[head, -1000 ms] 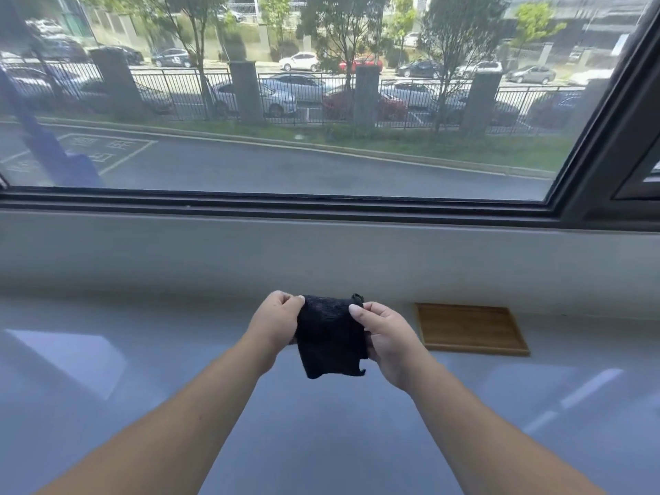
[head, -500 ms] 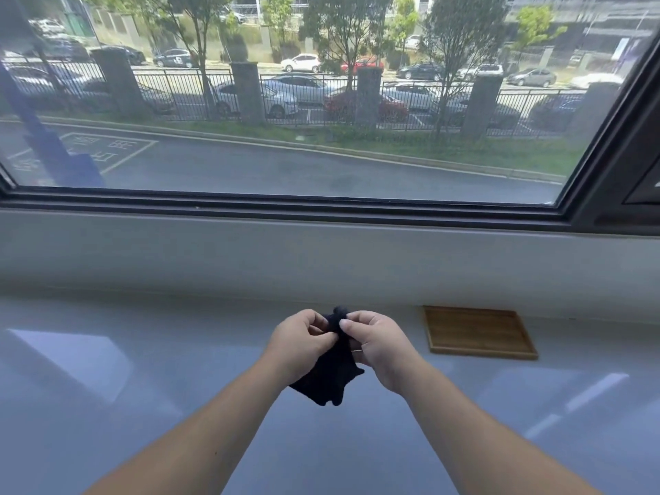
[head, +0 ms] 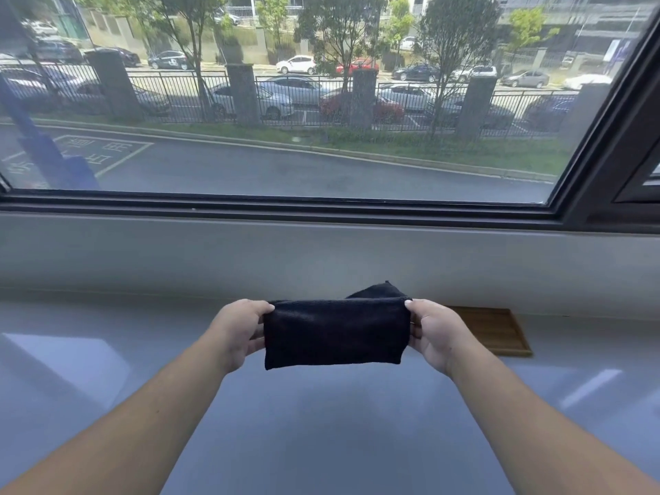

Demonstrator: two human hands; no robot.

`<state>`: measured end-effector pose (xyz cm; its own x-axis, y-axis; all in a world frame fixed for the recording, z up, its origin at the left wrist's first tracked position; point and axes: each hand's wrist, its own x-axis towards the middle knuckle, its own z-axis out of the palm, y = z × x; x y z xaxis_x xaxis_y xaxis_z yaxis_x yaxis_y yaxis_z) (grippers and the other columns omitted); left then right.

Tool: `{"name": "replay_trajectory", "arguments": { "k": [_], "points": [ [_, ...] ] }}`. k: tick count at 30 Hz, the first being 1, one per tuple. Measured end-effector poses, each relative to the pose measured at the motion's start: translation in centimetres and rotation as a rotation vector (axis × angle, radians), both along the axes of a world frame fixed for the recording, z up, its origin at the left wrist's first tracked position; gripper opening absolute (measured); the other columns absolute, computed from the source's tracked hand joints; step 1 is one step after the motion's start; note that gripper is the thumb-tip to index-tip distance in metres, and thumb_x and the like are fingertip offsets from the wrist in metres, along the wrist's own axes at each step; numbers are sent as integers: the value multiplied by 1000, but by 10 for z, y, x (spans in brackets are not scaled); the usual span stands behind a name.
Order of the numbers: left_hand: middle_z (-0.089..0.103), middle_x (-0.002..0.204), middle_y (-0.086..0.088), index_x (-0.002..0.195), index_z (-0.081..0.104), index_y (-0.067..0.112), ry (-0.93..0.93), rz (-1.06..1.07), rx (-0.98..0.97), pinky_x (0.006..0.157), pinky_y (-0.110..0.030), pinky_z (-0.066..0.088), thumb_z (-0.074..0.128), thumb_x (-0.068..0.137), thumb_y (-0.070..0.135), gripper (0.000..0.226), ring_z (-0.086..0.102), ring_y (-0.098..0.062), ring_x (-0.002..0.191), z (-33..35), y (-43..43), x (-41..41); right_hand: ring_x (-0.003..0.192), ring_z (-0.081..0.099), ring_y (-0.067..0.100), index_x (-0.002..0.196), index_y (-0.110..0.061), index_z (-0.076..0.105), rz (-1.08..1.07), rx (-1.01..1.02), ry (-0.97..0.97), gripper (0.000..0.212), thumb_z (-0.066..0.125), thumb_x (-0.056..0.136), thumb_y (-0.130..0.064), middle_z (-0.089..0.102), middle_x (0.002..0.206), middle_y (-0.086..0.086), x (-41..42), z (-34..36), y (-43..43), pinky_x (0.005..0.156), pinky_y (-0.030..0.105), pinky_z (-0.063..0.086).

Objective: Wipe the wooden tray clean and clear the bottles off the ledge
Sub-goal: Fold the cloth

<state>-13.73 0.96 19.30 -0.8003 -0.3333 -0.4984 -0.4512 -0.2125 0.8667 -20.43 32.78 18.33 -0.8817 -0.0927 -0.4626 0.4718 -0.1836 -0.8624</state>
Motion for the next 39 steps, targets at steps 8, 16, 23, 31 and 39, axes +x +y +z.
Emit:
{"name": "replay_trajectory", "arguments": {
  "k": [8, 16, 23, 31, 39],
  "points": [
    [82, 96, -9, 119, 65, 16, 93, -97, 22, 66, -29, 62, 69, 97, 3, 26, 79, -23, 82, -3, 10, 1, 83, 68, 27, 125, -6, 59, 15, 113, 35, 32, 61, 95, 3, 70, 109, 15, 1, 4, 6, 65, 35, 53],
    [73, 88, 16, 84, 72, 35, 36, -516, -1119, 78, -32, 55, 67, 96, 30, 14, 67, -9, 90, 4, -1, 4, 71, 68, 17, 85, -26, 73, 317, 953, 337, 9, 70, 91, -20, 75, 81, -3, -3, 13, 28, 66, 33, 56],
    [72, 75, 12, 76, 66, 27, -75, -548, -1102, 59, -29, 49, 55, 85, 34, 15, 67, -8, 74, 13, 23, 9, 59, 56, 19, 71, -17, 59, 389, 829, 189, 18, 56, 73, -34, 63, 67, -2, 23, 28, 10, 58, 34, 45],
    [80, 77, -8, 83, 70, 7, -58, -449, -295, 63, -31, 63, 60, 85, 14, 12, 77, -21, 68, 27, 93, 9, 60, 67, 25, 94, -12, 60, 424, 323, 41, 12, 54, 103, -18, 67, 84, 11, 50, 33, -44, 58, 33, 56],
    [82, 98, -8, 108, 74, 7, 45, -470, -33, 83, -37, 62, 67, 100, 26, 22, 79, -21, 91, 24, 98, 10, 90, 73, 39, 118, -10, 56, 481, 257, 161, 53, 85, 73, -14, 72, 109, 24, 58, 28, -45, 74, 53, 55]
  ]
}}
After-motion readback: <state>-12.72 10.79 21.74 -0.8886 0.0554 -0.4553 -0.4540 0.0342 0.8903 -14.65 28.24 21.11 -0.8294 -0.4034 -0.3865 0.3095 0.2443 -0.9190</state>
